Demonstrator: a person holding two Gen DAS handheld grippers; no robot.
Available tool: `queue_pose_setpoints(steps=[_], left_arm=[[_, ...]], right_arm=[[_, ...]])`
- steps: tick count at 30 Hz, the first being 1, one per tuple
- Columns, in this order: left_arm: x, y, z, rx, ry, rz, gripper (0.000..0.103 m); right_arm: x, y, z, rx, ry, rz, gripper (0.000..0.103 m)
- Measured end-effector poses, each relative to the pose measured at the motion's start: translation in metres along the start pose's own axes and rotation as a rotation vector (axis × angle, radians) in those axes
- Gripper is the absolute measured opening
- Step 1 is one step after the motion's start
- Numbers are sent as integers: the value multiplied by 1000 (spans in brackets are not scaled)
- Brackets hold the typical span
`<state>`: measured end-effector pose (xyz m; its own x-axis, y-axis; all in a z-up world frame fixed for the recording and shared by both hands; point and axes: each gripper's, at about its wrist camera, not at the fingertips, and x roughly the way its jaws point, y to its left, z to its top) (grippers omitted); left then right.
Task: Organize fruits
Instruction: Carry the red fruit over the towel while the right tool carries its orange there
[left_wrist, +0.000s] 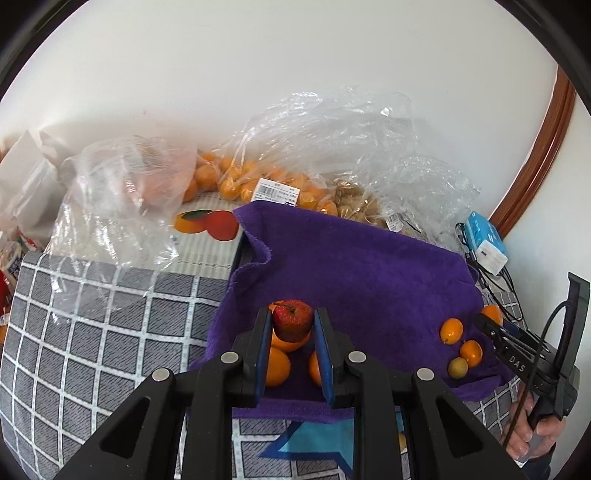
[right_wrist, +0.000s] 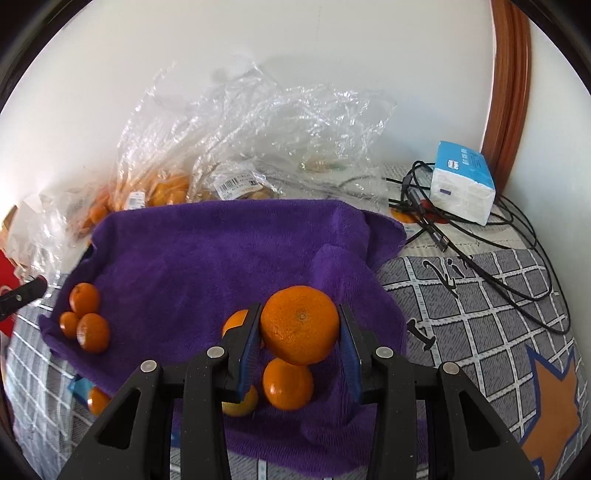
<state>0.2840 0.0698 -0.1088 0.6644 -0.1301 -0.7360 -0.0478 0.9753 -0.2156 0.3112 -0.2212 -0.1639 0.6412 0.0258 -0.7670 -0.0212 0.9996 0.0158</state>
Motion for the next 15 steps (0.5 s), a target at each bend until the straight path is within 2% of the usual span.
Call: queue_pose_setpoints(steps=[2,6,15], left_arm=[[9,-5,3,8,10,-3,22],[23,-16,6,25,22,-12,22],[54,-37,5,44,63,-16,22]], right_arm=[[8,5,0,-27,2,-23,39],[22,-1,-2,7,32,-5,39],[21,1,-4,-26,25,10,40]])
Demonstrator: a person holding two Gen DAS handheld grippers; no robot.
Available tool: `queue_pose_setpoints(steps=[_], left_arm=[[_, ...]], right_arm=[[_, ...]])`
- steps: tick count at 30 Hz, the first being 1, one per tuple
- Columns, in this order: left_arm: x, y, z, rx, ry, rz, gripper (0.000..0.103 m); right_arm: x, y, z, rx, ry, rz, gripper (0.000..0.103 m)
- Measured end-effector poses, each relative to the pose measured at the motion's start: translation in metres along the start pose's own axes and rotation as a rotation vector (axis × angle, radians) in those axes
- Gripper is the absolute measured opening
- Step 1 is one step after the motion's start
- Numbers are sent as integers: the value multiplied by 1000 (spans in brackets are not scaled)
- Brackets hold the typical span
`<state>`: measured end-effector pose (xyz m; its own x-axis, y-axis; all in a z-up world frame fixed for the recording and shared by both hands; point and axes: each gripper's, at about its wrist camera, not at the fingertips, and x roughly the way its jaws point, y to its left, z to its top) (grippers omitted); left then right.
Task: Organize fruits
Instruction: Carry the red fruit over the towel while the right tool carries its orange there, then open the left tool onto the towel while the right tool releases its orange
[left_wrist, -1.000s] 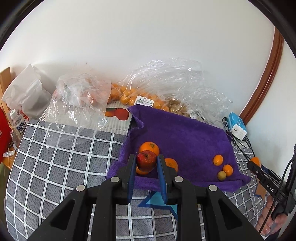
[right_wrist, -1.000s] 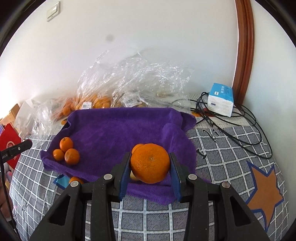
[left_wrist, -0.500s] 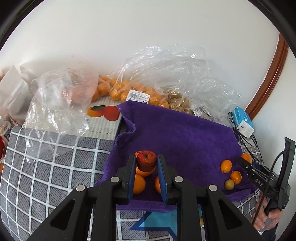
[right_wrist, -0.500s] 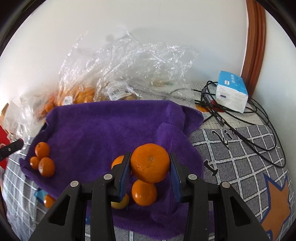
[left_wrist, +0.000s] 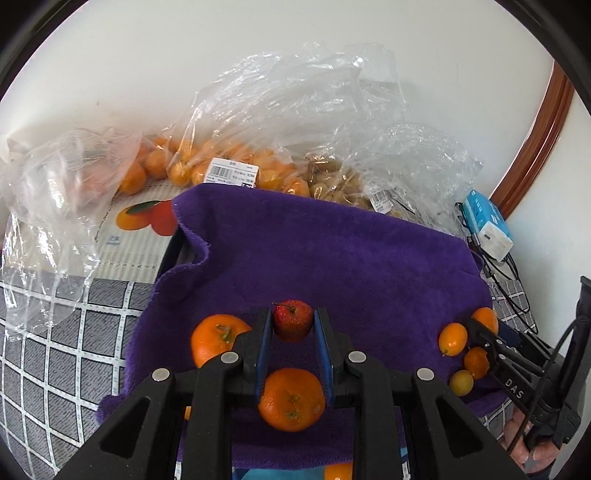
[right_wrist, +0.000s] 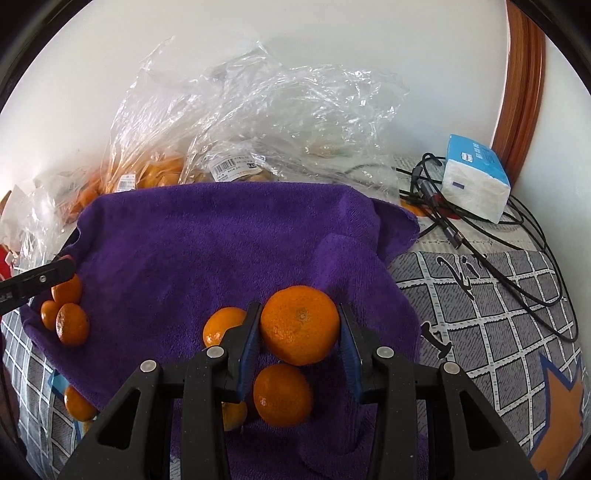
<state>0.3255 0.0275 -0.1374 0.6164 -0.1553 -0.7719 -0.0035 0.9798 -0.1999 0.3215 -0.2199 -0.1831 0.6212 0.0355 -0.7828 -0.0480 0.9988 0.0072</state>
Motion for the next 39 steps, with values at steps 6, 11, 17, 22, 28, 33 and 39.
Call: queue_pose_setpoints(steps=[6,11,17,22,28,33,39], left_arm=[[12,-5,-4,11,41,8,22],[16,-4,-7,7,63,12,22],[14,-2,-9,-5,96,10,22],[-17,5,-15,-17,49,-12,40],[-65,25,-33,-38,-24,-21,42],[-90,45,-58,-74,-56,-16,42],[-99,64,-91,-79,-50,26,42]], right_arm=[[-3,1,-1,-3,3,13,45],[-18,7,-2,-10,-26,-11,52],[-48,13,-9,-23,-72,-65,56],[-69,11,-19,21,-77,-82,57],[-97,17,-34,58,-93,-91,57],[-112,28,-50,56,-102,-106,57],[-123,37,-70,75,-98,-107,57]])
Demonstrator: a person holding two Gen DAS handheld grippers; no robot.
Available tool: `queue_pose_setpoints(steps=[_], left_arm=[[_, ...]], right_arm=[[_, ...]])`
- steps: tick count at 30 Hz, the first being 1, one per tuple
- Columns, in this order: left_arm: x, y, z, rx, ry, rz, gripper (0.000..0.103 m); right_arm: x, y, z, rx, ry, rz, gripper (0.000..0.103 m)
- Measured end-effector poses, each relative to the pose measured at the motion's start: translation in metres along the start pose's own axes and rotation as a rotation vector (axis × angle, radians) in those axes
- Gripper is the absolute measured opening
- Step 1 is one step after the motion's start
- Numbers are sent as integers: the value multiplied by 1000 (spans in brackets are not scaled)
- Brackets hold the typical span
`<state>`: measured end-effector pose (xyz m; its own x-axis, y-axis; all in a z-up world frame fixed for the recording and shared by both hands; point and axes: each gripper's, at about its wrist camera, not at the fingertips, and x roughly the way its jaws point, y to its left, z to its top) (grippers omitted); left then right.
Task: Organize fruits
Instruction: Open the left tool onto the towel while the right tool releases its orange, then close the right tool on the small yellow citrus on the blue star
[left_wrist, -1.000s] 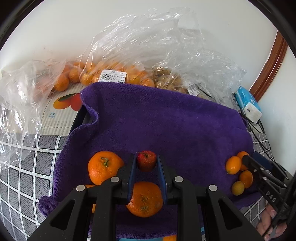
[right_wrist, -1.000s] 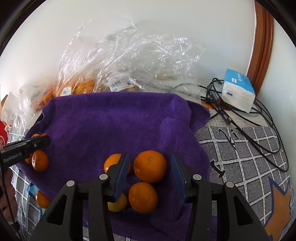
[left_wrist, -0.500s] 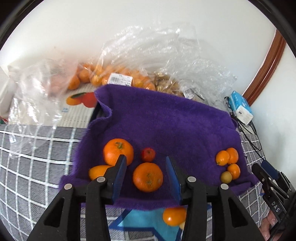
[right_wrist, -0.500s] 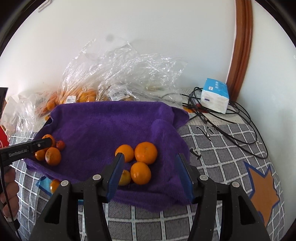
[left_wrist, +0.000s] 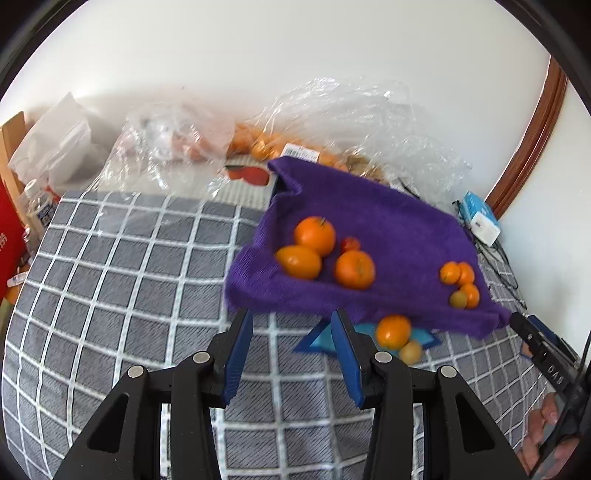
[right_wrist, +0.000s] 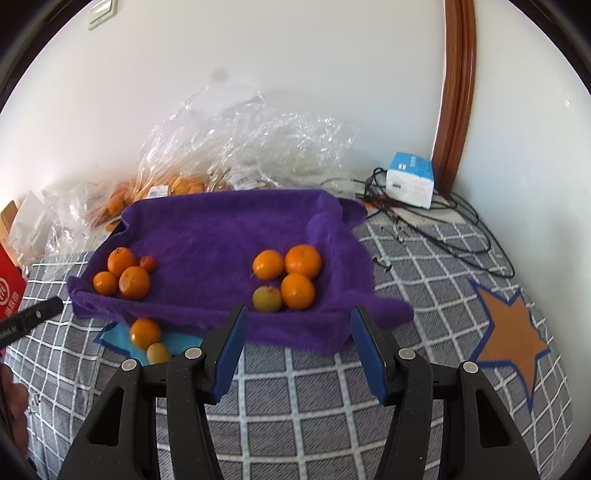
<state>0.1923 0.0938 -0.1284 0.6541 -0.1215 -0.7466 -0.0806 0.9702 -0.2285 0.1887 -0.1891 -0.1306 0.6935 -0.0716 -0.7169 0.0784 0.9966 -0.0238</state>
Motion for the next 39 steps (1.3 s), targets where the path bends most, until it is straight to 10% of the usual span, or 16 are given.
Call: queue_pose_setpoints(steps=[39], left_arm=[[1,59,-57,-141,-74,25,42]], right_arm=[[38,101,-37,-188,99,209,33]])
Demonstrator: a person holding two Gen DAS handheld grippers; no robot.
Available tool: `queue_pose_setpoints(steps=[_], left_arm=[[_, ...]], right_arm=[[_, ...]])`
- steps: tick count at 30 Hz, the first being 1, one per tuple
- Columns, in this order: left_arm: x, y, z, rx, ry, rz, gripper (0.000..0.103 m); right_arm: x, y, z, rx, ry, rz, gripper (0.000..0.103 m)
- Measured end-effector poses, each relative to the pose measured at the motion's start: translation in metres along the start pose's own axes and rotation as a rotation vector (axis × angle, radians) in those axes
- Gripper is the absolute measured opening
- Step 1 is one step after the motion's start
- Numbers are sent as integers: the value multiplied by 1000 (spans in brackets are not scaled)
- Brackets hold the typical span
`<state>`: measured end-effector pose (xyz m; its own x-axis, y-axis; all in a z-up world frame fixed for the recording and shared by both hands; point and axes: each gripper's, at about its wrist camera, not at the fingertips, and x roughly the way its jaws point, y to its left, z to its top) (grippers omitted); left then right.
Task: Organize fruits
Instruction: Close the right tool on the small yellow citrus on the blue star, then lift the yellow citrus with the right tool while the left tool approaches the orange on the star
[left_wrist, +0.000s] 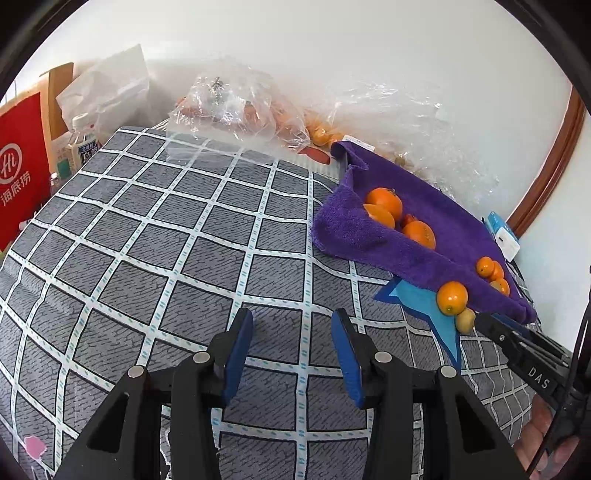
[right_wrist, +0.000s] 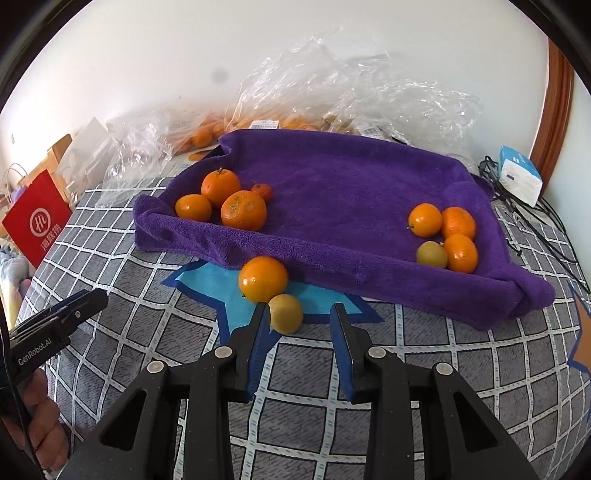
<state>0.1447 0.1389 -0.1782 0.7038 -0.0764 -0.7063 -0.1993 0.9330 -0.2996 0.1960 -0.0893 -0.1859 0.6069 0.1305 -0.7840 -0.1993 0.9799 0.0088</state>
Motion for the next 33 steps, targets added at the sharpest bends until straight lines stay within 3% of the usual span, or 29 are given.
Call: queue_pose_setpoints(steps=[9,11,15,22,33], left_arm=[[-1,3,1,-22,-2,-2,42],[-1,3,1,-25,-1,-3,42],[-2,3,1,-29,-4,-3,42],[-2,1,0,-19,-4,-5,42],[-3,-1,-1,1,-7,-14,42]], right_arm=[[19,8,2,-17,37,8,33],[23,10,2,-22,42,9,24],[16,10,0,-38,10,3,24],[-14,-17,-9,18,-32,-34,24],[-25,-65,-31,125,-28,-117,24]])
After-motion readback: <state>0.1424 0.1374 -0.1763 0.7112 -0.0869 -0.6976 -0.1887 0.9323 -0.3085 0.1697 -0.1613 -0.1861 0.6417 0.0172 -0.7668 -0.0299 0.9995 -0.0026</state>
